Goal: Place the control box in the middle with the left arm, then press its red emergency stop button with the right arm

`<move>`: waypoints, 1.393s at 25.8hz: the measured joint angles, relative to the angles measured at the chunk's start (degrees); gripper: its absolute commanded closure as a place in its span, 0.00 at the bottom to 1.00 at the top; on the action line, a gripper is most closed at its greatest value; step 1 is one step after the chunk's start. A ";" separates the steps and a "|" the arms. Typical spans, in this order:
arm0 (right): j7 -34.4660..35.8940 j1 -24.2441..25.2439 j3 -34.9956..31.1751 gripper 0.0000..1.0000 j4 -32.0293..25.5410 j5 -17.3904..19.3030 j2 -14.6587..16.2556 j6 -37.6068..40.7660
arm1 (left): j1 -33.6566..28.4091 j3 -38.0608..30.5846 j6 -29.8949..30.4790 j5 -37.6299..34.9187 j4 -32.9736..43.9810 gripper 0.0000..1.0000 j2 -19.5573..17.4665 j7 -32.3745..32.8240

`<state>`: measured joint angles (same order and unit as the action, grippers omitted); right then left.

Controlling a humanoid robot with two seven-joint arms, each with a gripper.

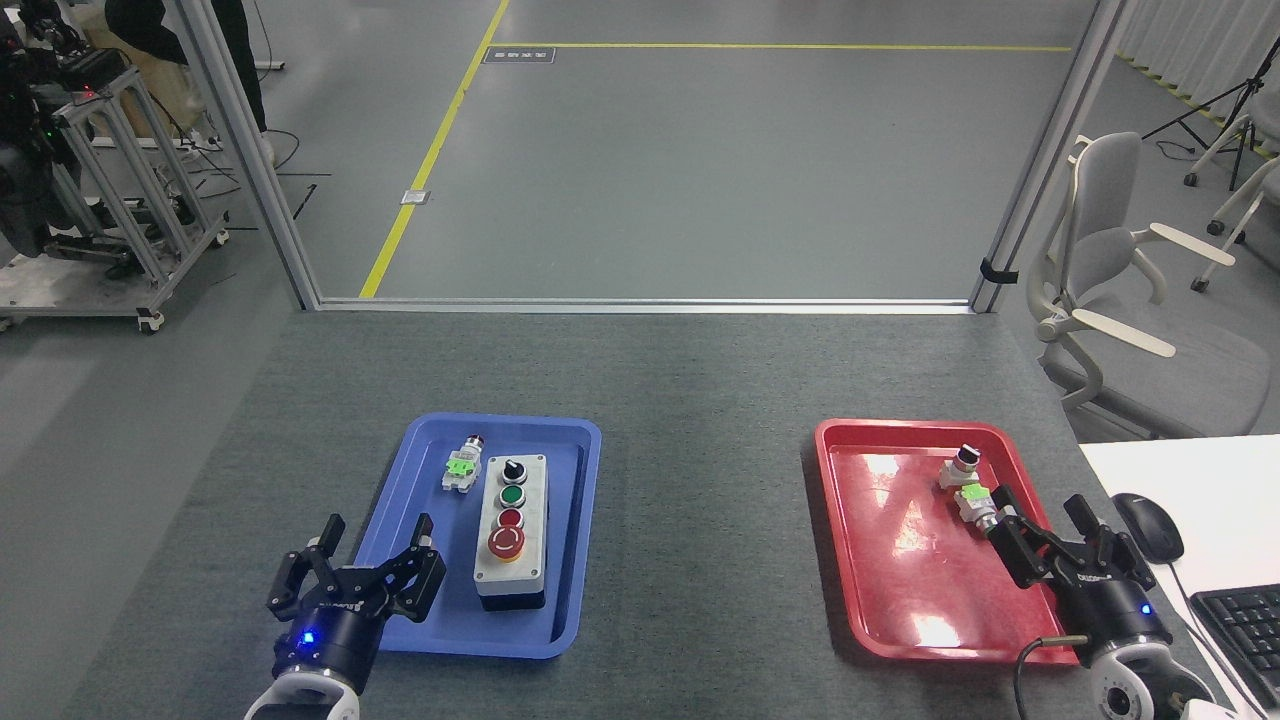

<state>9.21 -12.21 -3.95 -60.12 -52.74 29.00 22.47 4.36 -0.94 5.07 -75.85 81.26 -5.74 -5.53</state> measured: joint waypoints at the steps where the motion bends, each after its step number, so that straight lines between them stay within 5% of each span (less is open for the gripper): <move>1: 0.00 -0.01 0.00 0.00 -0.12 0.00 0.00 0.00 | 0.17 -0.01 -0.02 0.00 0.03 0.02 -0.02 0.00; 20: -0.16 2.25 0.13 0.00 -11.71 0.72 0.22 0.03 | 1.60 -0.08 -0.13 0.23 -0.06 0.01 -0.66 -0.11; 36: 0.06 4.10 0.34 0.00 -12.48 0.80 1.49 0.03 | 2.01 -0.64 0.07 0.96 0.52 0.00 -0.38 0.37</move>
<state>9.27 -8.11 -3.60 -72.60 -51.94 30.50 22.50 6.37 -1.58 5.14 -74.89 81.79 -6.12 -5.16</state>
